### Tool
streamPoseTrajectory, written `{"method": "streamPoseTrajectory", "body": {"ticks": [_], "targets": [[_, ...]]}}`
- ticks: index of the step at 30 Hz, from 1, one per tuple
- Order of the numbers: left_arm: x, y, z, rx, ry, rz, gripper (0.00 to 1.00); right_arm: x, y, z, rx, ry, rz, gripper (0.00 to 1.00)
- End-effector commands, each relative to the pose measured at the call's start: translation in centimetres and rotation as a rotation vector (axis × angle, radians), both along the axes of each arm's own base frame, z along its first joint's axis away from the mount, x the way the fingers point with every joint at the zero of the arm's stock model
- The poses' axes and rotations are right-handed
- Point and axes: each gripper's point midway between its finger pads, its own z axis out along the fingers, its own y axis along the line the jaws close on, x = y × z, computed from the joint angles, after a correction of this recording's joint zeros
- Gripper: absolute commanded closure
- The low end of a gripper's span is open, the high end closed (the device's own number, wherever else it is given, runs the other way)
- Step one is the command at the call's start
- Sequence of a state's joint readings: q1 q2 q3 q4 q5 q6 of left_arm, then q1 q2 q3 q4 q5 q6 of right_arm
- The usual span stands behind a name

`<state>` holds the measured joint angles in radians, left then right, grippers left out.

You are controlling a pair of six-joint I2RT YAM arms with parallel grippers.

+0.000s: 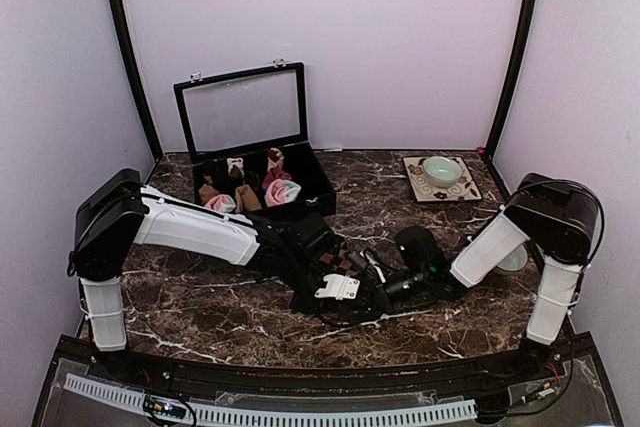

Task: Roll the socks
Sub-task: Roll the sock at the center of the board.

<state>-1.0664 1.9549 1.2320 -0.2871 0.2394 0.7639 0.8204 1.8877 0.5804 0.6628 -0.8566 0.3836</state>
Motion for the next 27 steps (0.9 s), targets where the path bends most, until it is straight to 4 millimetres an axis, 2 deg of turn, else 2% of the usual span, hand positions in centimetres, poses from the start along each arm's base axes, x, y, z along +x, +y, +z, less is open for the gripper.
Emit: {"method": "streamPoseTrajectory", "body": {"ticks": [1, 5, 12, 16, 18, 19, 22, 23, 24, 27], "targets": [[-1.4, 3.8, -3.9, 0.139, 0.281, 0.06, 1.0, -0.9, -6.0, -7.6, -0.368, 0.084, -0.156, 0.01], [-1.4, 4.5, -4.5, 0.164, 0.372, 0.074, 1.0, -0.3, -6.5, -6.2, -0.36, 0.015, -0.191, 0.01], [-2.5, 4.7, -5.2, 0.21, 0.503, 0.077, 1.0, 0.6, -8.5, -3.8, -0.345, -0.11, -0.317, 0.01], [-3.0, 5.0, -5.1, 0.219, 0.554, 0.078, 1.0, 2.6, -9.4, 0.2, -0.285, -0.334, -0.456, 0.01], [-3.4, 5.2, -4.9, 0.226, 0.591, 0.079, 1.0, 3.8, -9.8, 3.5, -0.21, -0.445, -0.535, 0.01], [-3.6, 5.2, -4.6, 0.226, 0.618, 0.077, 1.0, 4.2, -9.9, 5.8, -0.129, -0.492, -0.572, 0.01], [-4.4, 5.3, -3.8, 0.224, 0.698, 0.072, 1.0, 3.5, -11.0, 11.1, 0.133, -0.572, -0.662, 0.01], [-4.7, 5.4, -3.6, 0.224, 0.719, 0.067, 1.0, 3.5, -11.9, 12.1, 0.181, -0.595, -0.709, 0.01], [-5.0, 5.7, -3.5, 0.229, 0.74, 0.064, 1.0, 3.6, -12.5, 12.1, 0.186, -0.597, -0.742, 0.01], [-6.0, 5.8, -3.0, 0.224, 0.838, 0.062, 1.0, 1.7, -10.9, 12.2, 0.168, -0.736, -0.535, 0.01]]}}
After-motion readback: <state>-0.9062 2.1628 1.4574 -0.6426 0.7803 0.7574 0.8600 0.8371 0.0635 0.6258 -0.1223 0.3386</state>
